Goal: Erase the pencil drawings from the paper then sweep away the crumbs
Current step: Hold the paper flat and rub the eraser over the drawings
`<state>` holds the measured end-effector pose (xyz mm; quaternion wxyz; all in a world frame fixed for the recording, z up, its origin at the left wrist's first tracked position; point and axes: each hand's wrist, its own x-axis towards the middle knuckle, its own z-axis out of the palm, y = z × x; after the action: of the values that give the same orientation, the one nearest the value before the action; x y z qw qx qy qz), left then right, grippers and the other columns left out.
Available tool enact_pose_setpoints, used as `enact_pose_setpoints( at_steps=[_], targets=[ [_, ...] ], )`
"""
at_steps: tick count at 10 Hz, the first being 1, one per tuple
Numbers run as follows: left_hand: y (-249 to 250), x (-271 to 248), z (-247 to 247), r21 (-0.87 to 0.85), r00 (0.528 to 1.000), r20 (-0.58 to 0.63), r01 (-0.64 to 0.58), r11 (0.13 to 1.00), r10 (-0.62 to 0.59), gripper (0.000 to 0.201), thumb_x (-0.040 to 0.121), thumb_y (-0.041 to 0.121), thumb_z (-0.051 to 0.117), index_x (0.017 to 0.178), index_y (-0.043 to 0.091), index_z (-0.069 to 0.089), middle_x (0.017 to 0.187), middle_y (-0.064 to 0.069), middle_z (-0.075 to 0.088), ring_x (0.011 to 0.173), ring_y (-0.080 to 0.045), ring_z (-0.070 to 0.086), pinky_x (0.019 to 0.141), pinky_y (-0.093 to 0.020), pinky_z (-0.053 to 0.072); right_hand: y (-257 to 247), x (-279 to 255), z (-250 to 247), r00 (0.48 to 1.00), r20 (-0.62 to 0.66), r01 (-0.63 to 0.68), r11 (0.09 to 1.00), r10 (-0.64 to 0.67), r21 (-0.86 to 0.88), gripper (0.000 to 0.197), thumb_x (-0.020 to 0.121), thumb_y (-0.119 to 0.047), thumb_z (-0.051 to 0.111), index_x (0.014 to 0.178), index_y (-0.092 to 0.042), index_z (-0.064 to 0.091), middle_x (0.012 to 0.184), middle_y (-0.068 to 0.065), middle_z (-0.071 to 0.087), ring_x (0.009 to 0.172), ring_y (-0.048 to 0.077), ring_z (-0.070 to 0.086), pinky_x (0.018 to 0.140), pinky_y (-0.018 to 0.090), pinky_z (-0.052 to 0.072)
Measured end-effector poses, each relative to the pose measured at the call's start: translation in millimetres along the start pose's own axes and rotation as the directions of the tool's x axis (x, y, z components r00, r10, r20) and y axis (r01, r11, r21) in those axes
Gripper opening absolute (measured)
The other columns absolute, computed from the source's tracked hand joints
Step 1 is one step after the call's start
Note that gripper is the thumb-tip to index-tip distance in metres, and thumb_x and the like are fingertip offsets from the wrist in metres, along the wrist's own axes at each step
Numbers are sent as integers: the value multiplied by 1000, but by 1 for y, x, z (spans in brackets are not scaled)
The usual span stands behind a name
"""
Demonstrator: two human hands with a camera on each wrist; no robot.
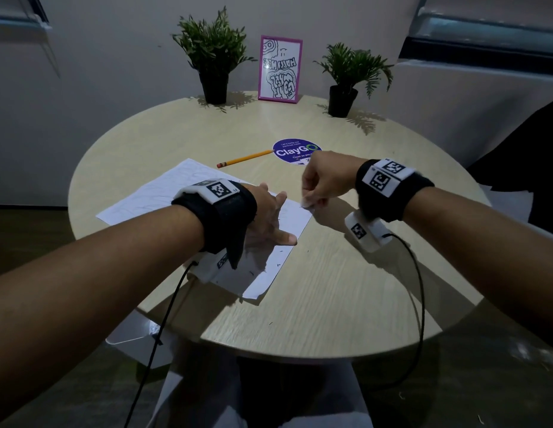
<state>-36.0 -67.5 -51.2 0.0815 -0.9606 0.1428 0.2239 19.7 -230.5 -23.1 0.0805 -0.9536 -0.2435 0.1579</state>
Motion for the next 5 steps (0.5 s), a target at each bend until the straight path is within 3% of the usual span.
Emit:
enact_pose_setpoints(
  at_steps=[1, 2, 3, 4, 5],
  targets=[
    [0, 2, 0, -5, 1000, 0, 4, 1000, -4, 108, 85, 75, 51, 159, 21, -6, 165, -19, -4, 150, -41, 10, 118, -55, 18, 12, -4, -14, 999, -34, -8, 994, 4, -113, 9, 79, -27, 82, 76, -20, 77, 63, -8, 72, 59, 0, 65, 63, 21, 48],
    [-3, 5, 2, -7, 997, -72, -23, 1000, 22, 107, 79, 73, 60, 159, 21, 11, 162, -18, 13, 146, -40, 23, 116, -51, 24, 2, 1, -3, 978, -147, 129, 983, -148, -128, 6, 80, -25, 82, 81, -20, 78, 67, -10, 70, 62, -1, 61, 62, 20, 44],
    [-7, 13, 5, -2, 995, -94, -15, 1000, 15, 110, 75, 76, 62, 157, 18, 18, 160, -18, 19, 144, -39, 28, 114, -50, 27, -4, 8, 10, 945, -196, 238, 961, -263, -141, 9, 81, -21, 82, 88, -15, 79, 77, -2, 73, 70, 12, 64, 65, 21, 44],
    [-8, 16, 5, -23, 996, -84, -5, 1000, 3, 113, 74, 77, 61, 157, 16, 16, 161, -18, 17, 145, -38, 26, 116, -50, 25, 2, 0, 11, 941, -168, 277, 954, -293, -116, 9, 83, -18, 80, 90, -12, 79, 82, -1, 75, 74, 12, 67, 67, 23, 51],
    [-6, 16, 5, -11, 996, -89, 6, 1000, -7, 111, 76, 76, 59, 158, 15, 15, 162, -19, 15, 147, -39, 22, 118, -50, 22, 11, -18, 3, 958, -48, 277, 954, -283, -113, 7, 84, -22, 79, 89, -17, 79, 79, -6, 75, 72, 6, 68, 67, 24, 53]
  ],
)
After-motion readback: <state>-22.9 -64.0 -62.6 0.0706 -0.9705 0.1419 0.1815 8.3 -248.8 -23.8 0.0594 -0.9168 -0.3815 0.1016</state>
